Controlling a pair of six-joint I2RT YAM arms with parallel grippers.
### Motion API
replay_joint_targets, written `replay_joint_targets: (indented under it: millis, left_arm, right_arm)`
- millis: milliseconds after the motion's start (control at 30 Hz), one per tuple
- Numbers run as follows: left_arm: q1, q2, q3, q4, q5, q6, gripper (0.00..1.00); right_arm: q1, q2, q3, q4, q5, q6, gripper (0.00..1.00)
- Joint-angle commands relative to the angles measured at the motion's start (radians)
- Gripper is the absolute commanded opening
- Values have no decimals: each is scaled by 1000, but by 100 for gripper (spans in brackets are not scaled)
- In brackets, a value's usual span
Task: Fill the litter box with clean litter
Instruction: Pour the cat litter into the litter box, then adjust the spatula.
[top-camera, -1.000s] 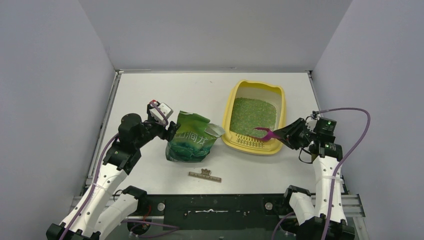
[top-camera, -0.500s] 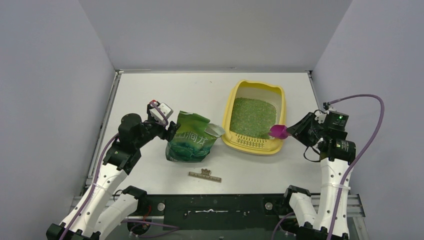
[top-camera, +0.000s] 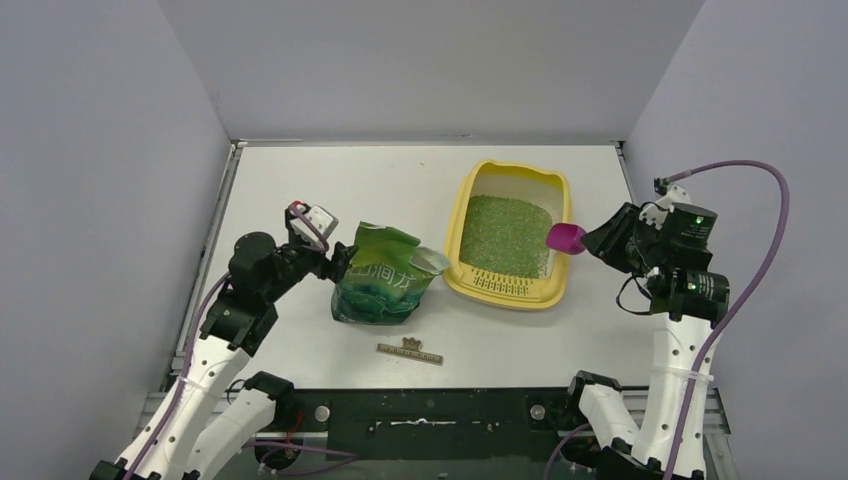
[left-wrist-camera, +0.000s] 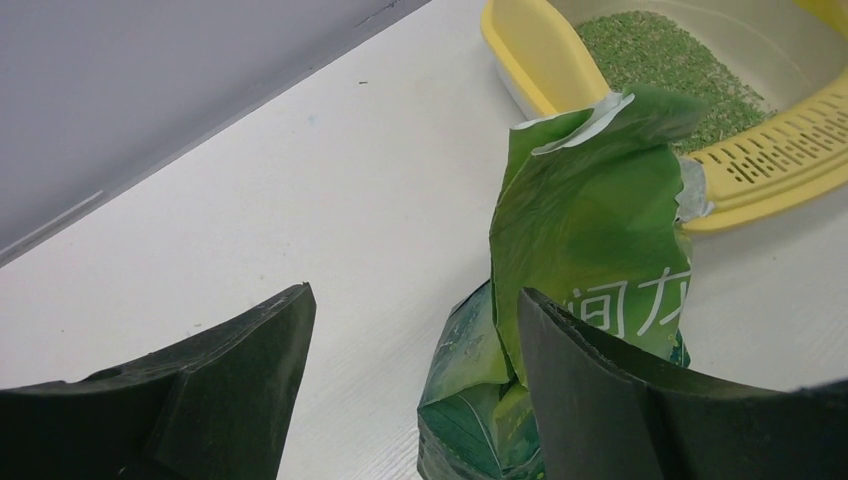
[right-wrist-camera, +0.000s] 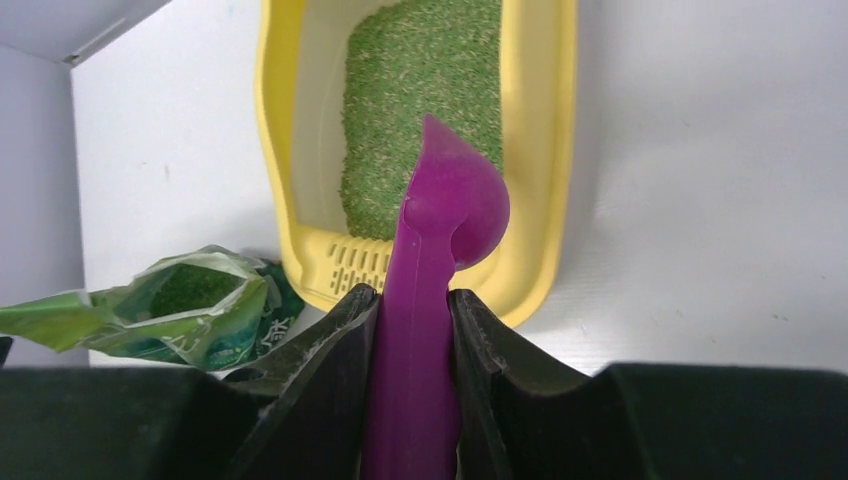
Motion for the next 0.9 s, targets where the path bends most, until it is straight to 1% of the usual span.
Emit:
replay_joint_targets:
  millis: [0, 133, 233, 300, 433, 533, 600, 867]
  left_arm:
    - [1, -38, 38, 49, -40, -94, 73]
    - [1, -39, 114, 11, -31, -149, 76]
    - [1, -28, 171, -9, -22, -179, 77]
    - [1, -14, 212, -23, 15, -182, 77]
    - [0, 54, 319, -84, 133, -256, 76]
    - [-4, 126, 396, -130, 252, -297, 75]
    - [-17, 170, 436, -141, 318, -311, 74]
    - [-143, 302, 549, -164, 360, -291, 73]
  right_arm:
    - [7, 3, 29, 143, -142, 50, 0]
    - [8, 1, -28, 288, -323, 167, 0]
    - [8, 3, -96, 485, -496, 294, 0]
    - [11, 3, -115, 570, -573, 357, 0]
    - [32, 6, -157, 778, -707, 502, 0]
    - [73, 11, -185, 900, -737, 583, 0]
    - [114, 23, -182, 917, -737, 589, 0]
    - [275, 66, -170, 1019, -721, 620, 0]
